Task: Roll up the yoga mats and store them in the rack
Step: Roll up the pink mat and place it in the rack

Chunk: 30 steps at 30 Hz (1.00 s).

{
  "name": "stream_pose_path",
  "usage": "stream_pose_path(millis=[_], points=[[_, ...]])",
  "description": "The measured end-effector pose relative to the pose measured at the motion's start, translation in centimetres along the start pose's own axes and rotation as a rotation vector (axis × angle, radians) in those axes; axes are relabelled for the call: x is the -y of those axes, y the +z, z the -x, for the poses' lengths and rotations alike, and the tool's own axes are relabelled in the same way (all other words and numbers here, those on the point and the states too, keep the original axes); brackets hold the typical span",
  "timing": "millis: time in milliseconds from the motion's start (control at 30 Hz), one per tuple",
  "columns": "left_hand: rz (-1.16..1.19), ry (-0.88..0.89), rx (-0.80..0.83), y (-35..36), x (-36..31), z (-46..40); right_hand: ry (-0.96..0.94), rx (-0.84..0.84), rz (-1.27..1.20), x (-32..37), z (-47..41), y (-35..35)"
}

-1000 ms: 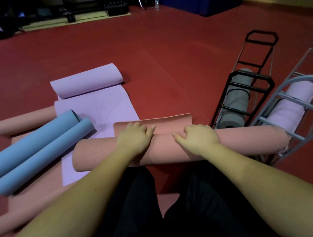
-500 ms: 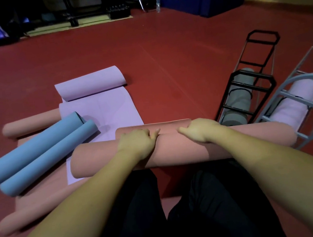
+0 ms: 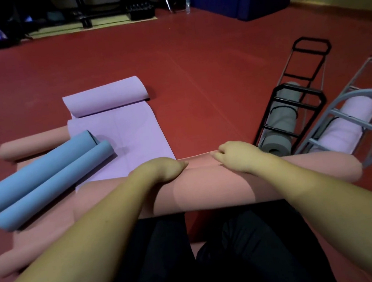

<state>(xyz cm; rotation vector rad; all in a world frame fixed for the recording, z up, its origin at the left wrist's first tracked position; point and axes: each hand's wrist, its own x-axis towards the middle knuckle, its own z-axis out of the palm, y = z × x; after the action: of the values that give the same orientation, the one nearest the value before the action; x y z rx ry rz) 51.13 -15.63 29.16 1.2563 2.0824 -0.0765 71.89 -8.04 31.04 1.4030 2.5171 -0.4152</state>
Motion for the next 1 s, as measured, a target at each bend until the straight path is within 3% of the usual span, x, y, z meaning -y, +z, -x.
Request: stream_pose_path(millis=[67,333,400,533,700,833,1000], points=[[0.030,0.000,0.068,-0.5,-0.6,-0.2,-0.006,-0.124,0.021,0.2,1.0,0.8],[0.080,-0.009,0.242,-1.8,-2.3,-0.7,0.058,-0.298,0.194,0.8,3.9,4.3],[0.064,0.017,0.127,-1.5,-2.5,-0.3,0.071,-0.330,0.183,0.6,3.4,4.4],[-0.141,0.144,-0.318,-0.4,-1.4,-1.0,0.062,-0.306,0.155,0.6,2.3,3.8],[-0.108,0.241,-0.701,2.4,0.1,0.9,0.066,-0.218,0.059,0.3,1.0,2.9],[-0.274,0.324,-0.793,6.4,2.5,2.0,0.080,-0.098,0.025,-0.1,-0.8,1.9],[-0.282,0.278,-0.767,5.2,2.5,1.7,0.060,0.022,0.018,1.0,-1.1,0.5]])
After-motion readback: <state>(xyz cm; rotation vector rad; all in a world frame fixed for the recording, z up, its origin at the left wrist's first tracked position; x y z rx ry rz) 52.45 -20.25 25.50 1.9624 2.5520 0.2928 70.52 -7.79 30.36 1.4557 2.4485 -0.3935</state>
